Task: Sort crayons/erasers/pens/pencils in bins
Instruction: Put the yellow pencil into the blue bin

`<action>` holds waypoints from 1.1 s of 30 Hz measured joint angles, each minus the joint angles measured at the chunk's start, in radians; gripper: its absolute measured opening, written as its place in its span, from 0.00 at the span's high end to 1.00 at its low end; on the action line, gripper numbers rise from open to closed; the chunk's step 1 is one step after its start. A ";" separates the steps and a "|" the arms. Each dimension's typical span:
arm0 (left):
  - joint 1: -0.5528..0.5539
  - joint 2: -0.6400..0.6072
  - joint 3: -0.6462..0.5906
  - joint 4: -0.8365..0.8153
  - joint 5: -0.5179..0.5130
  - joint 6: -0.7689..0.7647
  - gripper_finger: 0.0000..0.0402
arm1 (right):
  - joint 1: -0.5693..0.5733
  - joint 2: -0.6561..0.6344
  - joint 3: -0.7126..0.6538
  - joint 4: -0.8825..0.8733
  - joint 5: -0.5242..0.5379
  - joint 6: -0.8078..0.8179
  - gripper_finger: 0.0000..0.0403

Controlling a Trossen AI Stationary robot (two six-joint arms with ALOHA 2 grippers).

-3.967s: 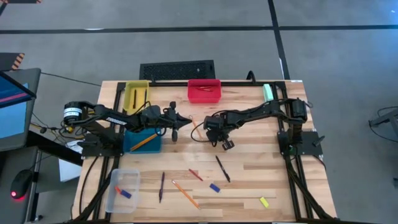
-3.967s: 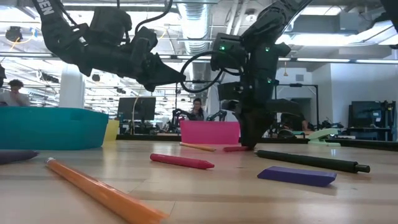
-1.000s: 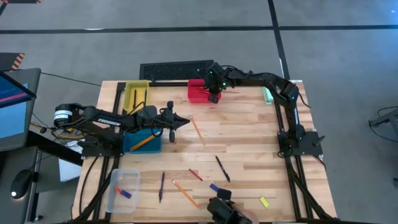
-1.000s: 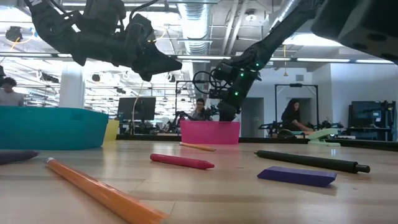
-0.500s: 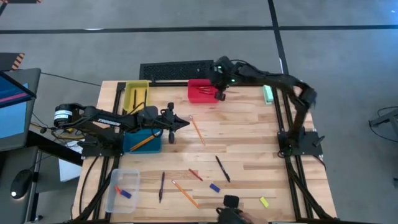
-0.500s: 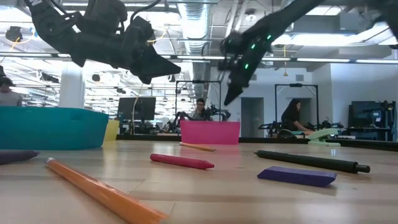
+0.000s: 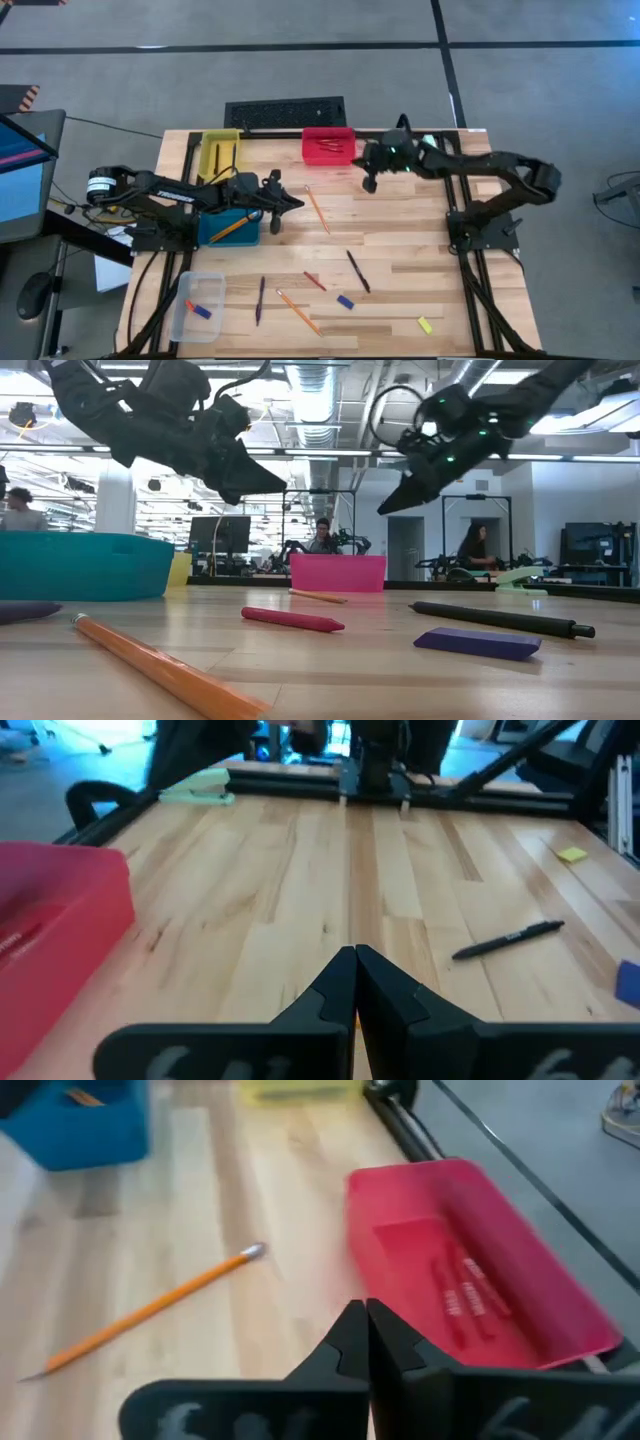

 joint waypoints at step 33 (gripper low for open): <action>-0.294 0.191 0.497 -0.747 -0.326 -0.173 0.85 | 0.338 -0.106 -0.142 0.056 0.217 0.019 0.99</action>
